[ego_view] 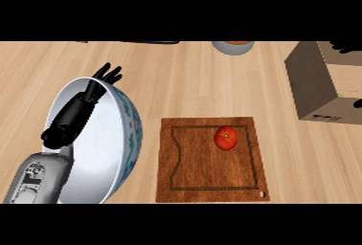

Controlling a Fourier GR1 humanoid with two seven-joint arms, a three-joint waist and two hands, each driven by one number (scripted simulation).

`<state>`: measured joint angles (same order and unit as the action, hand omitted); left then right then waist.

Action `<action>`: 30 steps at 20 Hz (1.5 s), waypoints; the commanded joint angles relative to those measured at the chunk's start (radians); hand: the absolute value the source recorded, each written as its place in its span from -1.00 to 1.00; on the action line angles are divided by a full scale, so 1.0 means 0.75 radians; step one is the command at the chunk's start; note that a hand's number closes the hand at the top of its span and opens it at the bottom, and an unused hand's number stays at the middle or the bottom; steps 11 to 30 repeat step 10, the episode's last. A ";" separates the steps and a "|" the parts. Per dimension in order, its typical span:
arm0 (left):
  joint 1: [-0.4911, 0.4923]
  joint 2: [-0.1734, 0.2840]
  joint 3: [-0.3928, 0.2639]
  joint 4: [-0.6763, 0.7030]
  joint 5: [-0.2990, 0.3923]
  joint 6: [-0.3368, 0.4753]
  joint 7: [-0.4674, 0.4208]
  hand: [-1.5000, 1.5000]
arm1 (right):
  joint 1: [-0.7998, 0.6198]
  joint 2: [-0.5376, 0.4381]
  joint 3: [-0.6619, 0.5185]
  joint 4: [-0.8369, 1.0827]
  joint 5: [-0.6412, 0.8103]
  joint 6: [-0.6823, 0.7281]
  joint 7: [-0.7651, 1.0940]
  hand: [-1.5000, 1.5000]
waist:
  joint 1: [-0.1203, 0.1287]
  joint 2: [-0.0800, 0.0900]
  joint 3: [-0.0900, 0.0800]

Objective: Pick the pear from the cutting board and place it in the cardboard box

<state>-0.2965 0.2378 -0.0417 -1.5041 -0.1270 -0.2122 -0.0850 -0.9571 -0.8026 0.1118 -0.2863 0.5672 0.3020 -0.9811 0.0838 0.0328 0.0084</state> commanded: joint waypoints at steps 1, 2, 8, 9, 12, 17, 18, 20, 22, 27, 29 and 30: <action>0.013 0.005 0.012 -0.001 0.011 -0.004 -0.003 0.00 | -0.027 0.059 -0.190 0.135 -0.242 0.382 -0.110 -1.00 | 0.002 0.001 0.003; 0.008 -0.004 -0.001 0.006 -0.001 0.002 0.008 0.00 | -0.041 0.066 -0.220 0.165 -0.283 0.436 -0.060 -1.00 | -0.010 0.000 0.002; 0.003 0.011 -0.005 0.003 -0.004 -0.011 -0.011 0.00 | -0.116 0.000 -0.361 0.291 -0.444 0.591 0.183 -1.00 | 0.006 0.017 0.002; 0.008 -0.016 -0.020 -0.009 -0.003 0.000 -0.006 0.00 | -0.147 -0.008 -0.395 0.304 -0.478 0.582 0.236 -1.00 | 0.022 0.019 0.003; 0.005 0.019 -0.004 -0.030 0.010 -0.026 -0.010 0.00 | -0.144 -0.060 -0.413 0.306 -0.497 0.627 0.242 -1.00 | 0.012 0.009 0.003; 0.005 0.019 -0.004 -0.030 0.010 -0.026 -0.010 0.00 | -0.144 -0.060 -0.413 0.306 -0.497 0.627 0.242 -1.00 | 0.012 0.009 0.003; 0.005 0.019 -0.004 -0.030 0.010 -0.026 -0.010 0.00 | -0.144 -0.060 -0.413 0.306 -0.497 0.627 0.242 -1.00 | 0.012 0.009 0.003; 0.005 0.019 -0.004 -0.030 0.010 -0.026 -0.010 0.00 | -0.144 -0.060 -0.413 0.306 -0.497 0.627 0.242 -1.00 | 0.012 0.009 0.003; 0.005 0.019 -0.004 -0.030 0.010 -0.026 -0.010 0.00 | -0.144 -0.060 -0.413 0.306 -0.497 0.627 0.242 -1.00 | 0.012 0.009 0.003; 0.005 0.019 -0.004 -0.030 0.010 -0.026 -0.010 0.00 | -0.144 -0.060 -0.413 0.306 -0.497 0.627 0.242 -1.00 | 0.012 0.009 0.003; 0.005 0.019 -0.004 -0.030 0.010 -0.026 -0.010 0.00 | -0.144 -0.060 -0.413 0.306 -0.497 0.627 0.242 -1.00 | 0.012 0.009 0.003; 0.005 0.019 -0.004 -0.030 0.010 -0.026 -0.010 0.00 | -0.144 -0.060 -0.413 0.306 -0.497 0.627 0.242 -1.00 | 0.012 0.009 0.003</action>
